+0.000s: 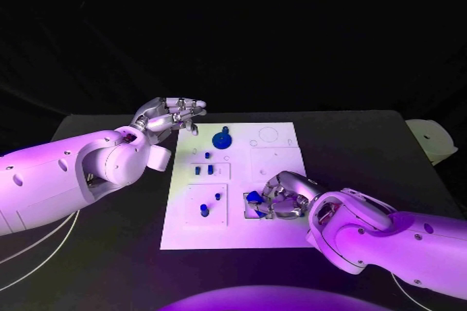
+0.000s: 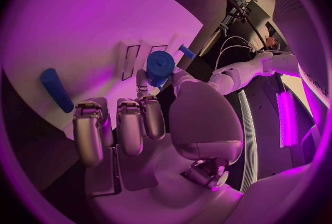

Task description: Assemble the parts on the task board

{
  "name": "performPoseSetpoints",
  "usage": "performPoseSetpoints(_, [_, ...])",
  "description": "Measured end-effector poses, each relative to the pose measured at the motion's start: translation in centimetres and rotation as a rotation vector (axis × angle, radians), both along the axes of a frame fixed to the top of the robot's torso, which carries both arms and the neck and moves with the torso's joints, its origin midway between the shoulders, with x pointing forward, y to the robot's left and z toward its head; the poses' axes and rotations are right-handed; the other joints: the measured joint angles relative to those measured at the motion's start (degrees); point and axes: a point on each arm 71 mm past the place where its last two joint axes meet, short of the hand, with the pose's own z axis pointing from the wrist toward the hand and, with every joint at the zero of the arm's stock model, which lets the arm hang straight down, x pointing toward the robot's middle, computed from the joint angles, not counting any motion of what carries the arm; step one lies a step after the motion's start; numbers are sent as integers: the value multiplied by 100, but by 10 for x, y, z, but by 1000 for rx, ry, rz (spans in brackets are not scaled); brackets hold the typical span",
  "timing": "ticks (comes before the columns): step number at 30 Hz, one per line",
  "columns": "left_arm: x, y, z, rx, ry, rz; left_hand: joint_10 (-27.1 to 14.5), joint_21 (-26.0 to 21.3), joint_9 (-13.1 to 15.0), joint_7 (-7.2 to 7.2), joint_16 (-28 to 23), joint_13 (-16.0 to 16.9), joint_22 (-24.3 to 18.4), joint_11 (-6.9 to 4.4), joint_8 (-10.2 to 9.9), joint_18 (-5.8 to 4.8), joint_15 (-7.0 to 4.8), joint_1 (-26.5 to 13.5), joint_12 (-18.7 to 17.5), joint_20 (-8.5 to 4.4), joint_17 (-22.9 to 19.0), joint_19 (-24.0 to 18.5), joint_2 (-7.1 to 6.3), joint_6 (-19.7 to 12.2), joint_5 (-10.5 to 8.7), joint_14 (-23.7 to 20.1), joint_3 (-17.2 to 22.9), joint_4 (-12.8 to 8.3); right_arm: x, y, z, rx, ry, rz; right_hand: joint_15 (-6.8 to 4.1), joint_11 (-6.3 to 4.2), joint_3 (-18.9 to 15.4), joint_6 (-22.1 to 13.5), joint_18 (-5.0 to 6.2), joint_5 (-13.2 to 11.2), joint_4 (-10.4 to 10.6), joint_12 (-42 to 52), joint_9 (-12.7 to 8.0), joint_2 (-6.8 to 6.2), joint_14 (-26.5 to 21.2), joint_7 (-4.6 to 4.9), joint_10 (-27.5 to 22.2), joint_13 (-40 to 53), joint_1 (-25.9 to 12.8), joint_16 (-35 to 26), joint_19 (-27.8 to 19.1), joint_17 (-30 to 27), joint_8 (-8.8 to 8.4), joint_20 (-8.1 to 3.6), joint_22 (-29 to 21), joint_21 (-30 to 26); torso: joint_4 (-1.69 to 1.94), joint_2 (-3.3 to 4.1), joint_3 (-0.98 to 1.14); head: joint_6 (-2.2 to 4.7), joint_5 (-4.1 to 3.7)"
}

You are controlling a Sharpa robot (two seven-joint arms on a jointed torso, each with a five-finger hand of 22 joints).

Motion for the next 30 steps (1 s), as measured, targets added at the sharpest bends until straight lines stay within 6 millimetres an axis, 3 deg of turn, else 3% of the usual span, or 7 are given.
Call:
performPoseSetpoints(5, [0, 0, 0, 0, 0, 0, -21, -11, 0, 0, 0, 5, 0, 21, 0, 0, 0, 0, 31, 0, -5, 0, 0, 0, 0, 0, 0, 0, 3, 0, -2, -20, -2, -3, 0, -1, -49, 68, 0, 12, -1, 29, 68, 13, 0, -46, -1, 0, -92, 0, 0, 0, 45, 0, 0, 0, -1, 2, 1, -2, 16])
performPoseSetpoints(9, [0, 1, 0, 0, 0, 0, -21, -11, 0, 0, 0, 5, 0, 21, 0, -1, 0, 0, 34, 0, -5, 0, 0, 0, 0, 0, 0, 0, 5, 0, -3, -33, -11, 0, 0, -22, -105, 197, 0, -62, -7, 29, 110, -8, 0, -174, -22, 0, -175, 0, 0, 0, 67, 0, -1, 0, -1, 2, 2, -11, 22])
performPoseSetpoints(13, [0, 1, 0, 1, 0, 1, -21, -11, 0, 0, 0, 5, 0, 21, 0, 0, 0, 0, 34, 0, -5, 0, 0, 0, 0, 0, 0, 0, 7, 0, -4, -45, -19, 4, -20, -51, -278, 330, 0, -348, 7, 29, 160, 6, -20, -373, -12, 4, -323, 0, 0, -1, 135, 0, -1, 0, -3, 2, 2, -18, 26])
performPoseSetpoints(16, [0, 1, 0, 1, 1, 1, -21, -11, 0, 0, 0, 4, 1, 21, 0, 0, 0, 0, 34, 0, -5, 0, 0, 0, 0, 0, 0, 0, 7, 1, -4, -51, -23, 8, -40, -51, -426, 350, 0, -619, 7, 29, 207, 32, 1, -416, -12, 5, -425, 0, 0, -1, 177, 1, -1, 0, -3, 1, 3, -21, 30])
performPoseSetpoints(21, [0, 1, 0, 1, 1, 1, -21, -11, 0, 0, 0, 4, 0, 21, 0, -1, 0, 0, 34, 0, -5, 0, 0, 0, 0, 0, 0, 0, 7, 3, -4, -58, -29, 12, -40, -51, -797, 298, 0, -1047, 12, -1, 260, 85, 1, -405, -12, 5, -610, 0, 0, -1, 240, 1, 4, 0, -5, -2, 4, -26, 32])
performPoseSetpoints(30, [-1, 2, 0, 2, 2, 2, -21, -11, 0, 0, 0, 3, -5, 21, 0, 0, 0, 0, 34, 0, -10, 0, 0, 0, 0, 0, 0, 0, 7, 3, -4, -60, -38, 16, -40, -51, -1286, 259, 0, -1146, 16, -54, 293, 181, 1, -404, -12, 4, -769, 0, 0, -2, 285, 1, 3, 0, -6, -2, 3, -34, 27])
